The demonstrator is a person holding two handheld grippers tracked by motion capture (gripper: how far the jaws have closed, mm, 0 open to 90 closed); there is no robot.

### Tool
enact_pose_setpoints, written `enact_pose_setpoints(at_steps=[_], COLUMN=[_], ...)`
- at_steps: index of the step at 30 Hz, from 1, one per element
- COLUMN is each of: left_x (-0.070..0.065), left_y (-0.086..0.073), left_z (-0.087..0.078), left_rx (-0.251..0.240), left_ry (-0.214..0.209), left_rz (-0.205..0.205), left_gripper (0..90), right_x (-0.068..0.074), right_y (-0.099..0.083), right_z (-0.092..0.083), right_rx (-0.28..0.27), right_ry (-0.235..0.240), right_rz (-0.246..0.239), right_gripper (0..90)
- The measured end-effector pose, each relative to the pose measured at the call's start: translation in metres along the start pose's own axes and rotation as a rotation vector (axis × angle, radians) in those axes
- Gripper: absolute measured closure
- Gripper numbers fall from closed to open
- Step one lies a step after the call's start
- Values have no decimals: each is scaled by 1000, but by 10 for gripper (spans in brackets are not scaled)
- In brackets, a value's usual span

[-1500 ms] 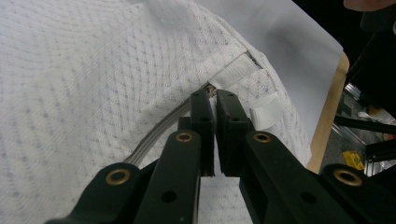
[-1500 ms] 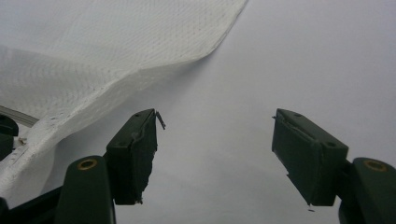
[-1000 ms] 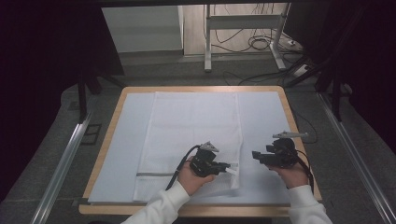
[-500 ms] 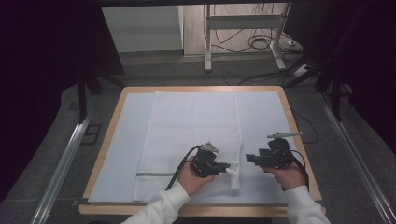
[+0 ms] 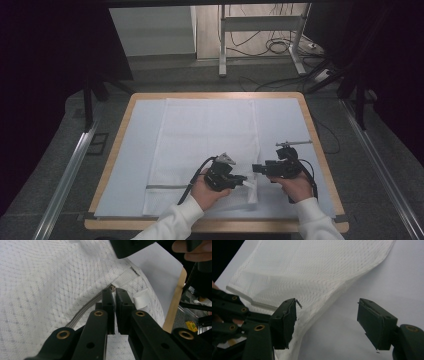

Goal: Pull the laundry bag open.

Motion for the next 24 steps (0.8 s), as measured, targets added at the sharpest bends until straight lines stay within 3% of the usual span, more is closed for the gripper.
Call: enact_pose_setpoints(at_steps=[4,15,19,24], left_x=[0,0,0,1], left_y=[0,0,0,0], left_z=[0,0,0,1], left_rx=[1,1,1,-1], left_ry=[1,0,1,1], left_rz=[1,0,2,-1], left_gripper=[872,872,872,872], right_x=[1,7,8,9], right_y=[0,0,0,0], right_z=[9,35,43,44], right_rx=[0,44,67,72], right_ry=[30,65,68,113], right_rz=[37,76,96,108], right_gripper=[324,371,471,670])
Point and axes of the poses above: each handheld gripper's, and its own axes: z roughly forward along the jaws, y roughly out of its top, x roughly to its left, the point moved 4 cm from there along z, roughly forward along the jaws, and after that the axes turned 15 degrees about -z, right-handed, at the moved point
